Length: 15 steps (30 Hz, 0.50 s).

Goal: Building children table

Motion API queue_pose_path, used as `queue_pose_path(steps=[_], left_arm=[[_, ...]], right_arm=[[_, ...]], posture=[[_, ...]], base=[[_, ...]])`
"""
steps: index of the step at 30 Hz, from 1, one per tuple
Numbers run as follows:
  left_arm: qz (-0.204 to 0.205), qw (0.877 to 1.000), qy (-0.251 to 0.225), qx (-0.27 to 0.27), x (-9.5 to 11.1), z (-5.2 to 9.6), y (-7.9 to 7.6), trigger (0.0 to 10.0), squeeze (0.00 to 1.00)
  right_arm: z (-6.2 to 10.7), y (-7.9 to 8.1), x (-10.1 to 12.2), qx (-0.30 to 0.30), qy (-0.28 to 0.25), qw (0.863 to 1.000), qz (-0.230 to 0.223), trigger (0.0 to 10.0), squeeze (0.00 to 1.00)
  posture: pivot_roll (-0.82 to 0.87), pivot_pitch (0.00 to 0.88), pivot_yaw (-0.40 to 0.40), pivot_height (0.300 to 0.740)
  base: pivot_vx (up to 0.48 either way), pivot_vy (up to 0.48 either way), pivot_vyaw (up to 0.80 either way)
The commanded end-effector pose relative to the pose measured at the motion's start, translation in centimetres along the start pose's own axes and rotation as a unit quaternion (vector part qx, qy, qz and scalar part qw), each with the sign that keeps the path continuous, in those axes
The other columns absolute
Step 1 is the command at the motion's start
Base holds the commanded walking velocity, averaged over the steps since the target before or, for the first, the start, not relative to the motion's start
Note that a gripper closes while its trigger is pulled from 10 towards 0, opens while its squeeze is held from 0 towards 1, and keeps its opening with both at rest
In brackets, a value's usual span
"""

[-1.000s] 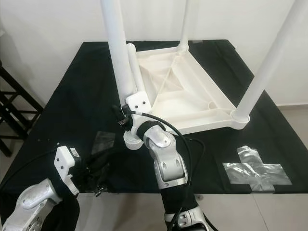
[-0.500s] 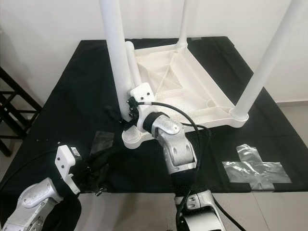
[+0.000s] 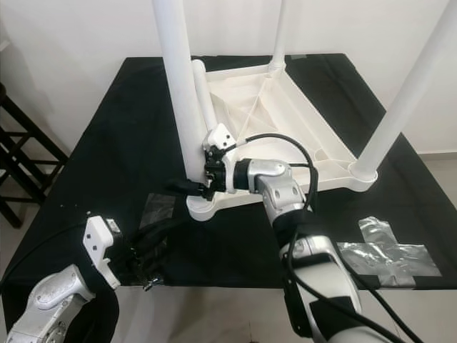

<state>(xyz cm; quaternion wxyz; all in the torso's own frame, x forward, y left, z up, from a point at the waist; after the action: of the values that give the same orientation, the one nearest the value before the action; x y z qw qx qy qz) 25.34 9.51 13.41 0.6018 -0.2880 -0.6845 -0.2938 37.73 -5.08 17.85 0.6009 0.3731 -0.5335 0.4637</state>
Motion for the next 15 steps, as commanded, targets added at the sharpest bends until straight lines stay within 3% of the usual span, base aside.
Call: queue_pose_path(steps=[1, 11, 15], left_arm=[[0.001, 1.000, 0.007, -0.001, -0.3, 0.3, -0.1, 0.0, 0.00], [0.003, 1.000, 0.007, -0.001, -0.3, 0.4, -0.1, 0.0, 0.00], [0.002, 1.000, 0.006, 0.000, -0.2, 0.4, -0.1, 0.0, 0.00]], right_arm=[[-0.1, 0.0, 0.1, 0.010, -0.003, 1.000, 0.000, 0.0, 0.00], [0.9, -0.3, -0.9, 0.032, 0.024, 0.999, 0.005, 0.0, 0.00], [1.7, -1.0, -1.8, 0.007, 0.048, 0.999, 0.021, 0.0, 0.00]], posture=[[0.07, 0.083, 0.035, 0.740], [0.07, 0.089, 0.038, 0.740], [0.06, 0.095, 0.035, 0.740]], base=[[0.000, 0.000, 0.00], [0.000, 0.000, 0.00], [0.000, 0.000, 0.00]])
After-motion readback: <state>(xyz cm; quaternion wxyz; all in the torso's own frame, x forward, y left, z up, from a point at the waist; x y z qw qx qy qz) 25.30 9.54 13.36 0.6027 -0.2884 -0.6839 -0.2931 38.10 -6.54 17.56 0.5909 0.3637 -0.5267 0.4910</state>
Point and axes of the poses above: a point about 5 cm out from each wrist's last joint towards the gripper, its own z axis pointing back from the gripper into the wrist, its own x axis along the axis of the wrist's last joint, y = z × x, the point moved 5 cm from there along -z, pointing out of the wrist towards the gripper, and after that the axes turned 2 degrees about z, right-handed, at the moved point
